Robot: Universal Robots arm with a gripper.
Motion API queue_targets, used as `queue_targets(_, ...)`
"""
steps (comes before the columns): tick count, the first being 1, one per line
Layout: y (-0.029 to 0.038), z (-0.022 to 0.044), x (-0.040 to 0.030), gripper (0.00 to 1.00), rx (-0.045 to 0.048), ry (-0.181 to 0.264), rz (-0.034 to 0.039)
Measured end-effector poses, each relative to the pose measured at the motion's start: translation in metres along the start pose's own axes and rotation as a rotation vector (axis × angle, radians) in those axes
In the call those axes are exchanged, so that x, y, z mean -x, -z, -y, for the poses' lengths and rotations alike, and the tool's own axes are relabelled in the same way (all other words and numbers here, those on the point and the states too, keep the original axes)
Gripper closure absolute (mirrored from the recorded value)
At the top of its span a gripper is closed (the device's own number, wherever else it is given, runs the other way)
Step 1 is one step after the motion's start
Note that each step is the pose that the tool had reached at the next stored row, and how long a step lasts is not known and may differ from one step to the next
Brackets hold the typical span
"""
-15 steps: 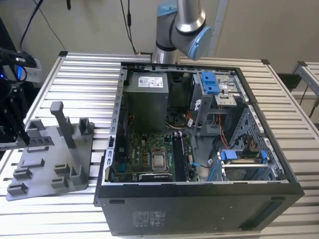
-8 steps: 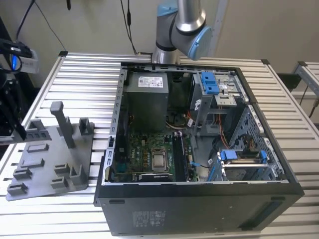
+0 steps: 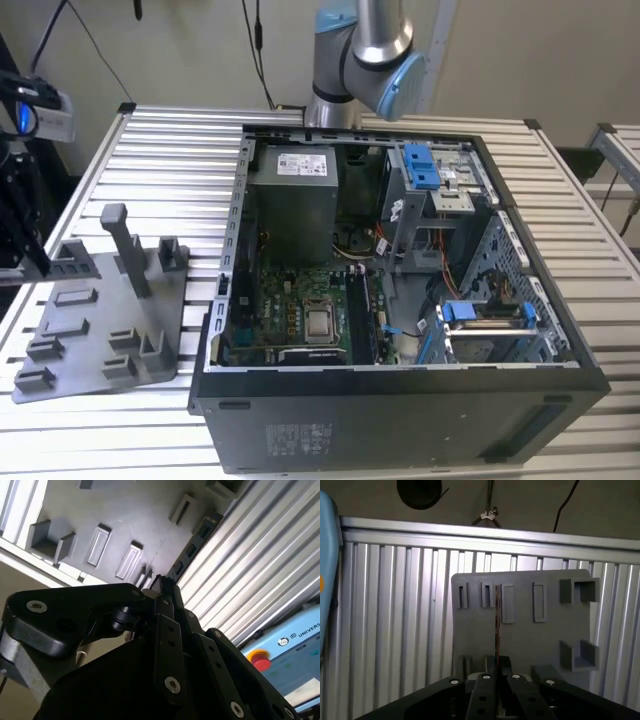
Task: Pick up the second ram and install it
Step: 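Pick up the second ram and move it above second insertion slot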
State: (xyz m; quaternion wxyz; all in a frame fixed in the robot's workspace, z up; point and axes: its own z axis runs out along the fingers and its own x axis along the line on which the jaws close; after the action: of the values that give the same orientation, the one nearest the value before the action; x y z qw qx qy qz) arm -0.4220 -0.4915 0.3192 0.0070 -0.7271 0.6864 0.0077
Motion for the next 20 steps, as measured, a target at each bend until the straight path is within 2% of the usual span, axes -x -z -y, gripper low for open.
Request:
queue_targets(13,0.0398,0.0,0.0008,0.86,-0.0001,0.0,0.0001)
queue_targets(17,0.0485,-0.0001,0.001,0.86,-0.0001,0.0,0.0001)
queue_targets(20,0.0501,-0.0001,0.0011,0.86,-0.0003,0.0,0.0002)
